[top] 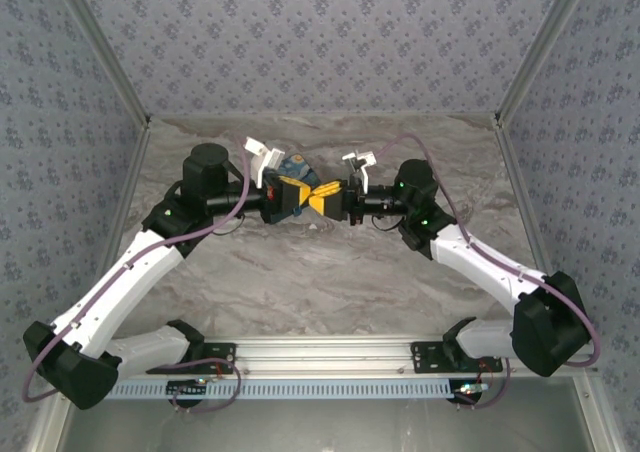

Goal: Unlock the padlock with the key

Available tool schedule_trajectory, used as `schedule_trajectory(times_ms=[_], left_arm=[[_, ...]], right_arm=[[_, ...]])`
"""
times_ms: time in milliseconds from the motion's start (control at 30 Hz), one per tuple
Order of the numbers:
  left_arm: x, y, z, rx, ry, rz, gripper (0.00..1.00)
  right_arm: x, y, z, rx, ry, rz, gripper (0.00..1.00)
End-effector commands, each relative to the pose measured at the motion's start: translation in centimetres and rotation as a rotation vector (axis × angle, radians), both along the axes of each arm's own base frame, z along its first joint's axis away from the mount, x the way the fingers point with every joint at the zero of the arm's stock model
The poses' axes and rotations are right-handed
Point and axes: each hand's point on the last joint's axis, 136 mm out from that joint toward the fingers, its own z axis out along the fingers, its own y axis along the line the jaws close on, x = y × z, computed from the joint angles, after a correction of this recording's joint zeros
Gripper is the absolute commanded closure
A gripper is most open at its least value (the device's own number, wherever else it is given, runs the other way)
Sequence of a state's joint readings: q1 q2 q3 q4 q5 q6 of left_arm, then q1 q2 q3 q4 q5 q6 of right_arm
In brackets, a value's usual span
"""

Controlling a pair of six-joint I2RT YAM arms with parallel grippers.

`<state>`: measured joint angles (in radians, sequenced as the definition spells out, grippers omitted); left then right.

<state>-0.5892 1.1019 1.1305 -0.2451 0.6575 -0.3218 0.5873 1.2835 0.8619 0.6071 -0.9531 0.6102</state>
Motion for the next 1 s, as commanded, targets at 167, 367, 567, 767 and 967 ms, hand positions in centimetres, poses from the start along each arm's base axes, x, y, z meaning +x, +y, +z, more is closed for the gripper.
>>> schedule_trajectory(times_ms=[167, 367, 567, 767, 967], left_arm=[[-0.3, 0.1, 1.1, -0.002, -0.045, -0.002, 1.0], [0.1, 0.3, 1.5, -0.004, -0.057, 0.018, 0.84], [2.5, 1.6, 1.3, 0.018, -0.055, 0.139, 0.36], [8.8, 4.4, -2.4, 0.034, 0.104, 0.338, 0.16], [13.7, 4.2, -7.4, 0.112, 0.212, 0.415, 0.04]], right_arm=[[-0.2, -0.6, 0.2, 0.005, -0.016, -0.015, 0.94], [0.0, -1.0, -0.4, -0.008, -0.008, -0.044, 1.0], [0.4, -2.1, -1.7, -0.05, 0.017, -0.111, 1.0], [1.0, -4.1, -3.7, -0.126, 0.048, -0.229, 1.0], [0.8, -6.0, -4.9, -0.168, 0.078, -0.321, 1.0]])
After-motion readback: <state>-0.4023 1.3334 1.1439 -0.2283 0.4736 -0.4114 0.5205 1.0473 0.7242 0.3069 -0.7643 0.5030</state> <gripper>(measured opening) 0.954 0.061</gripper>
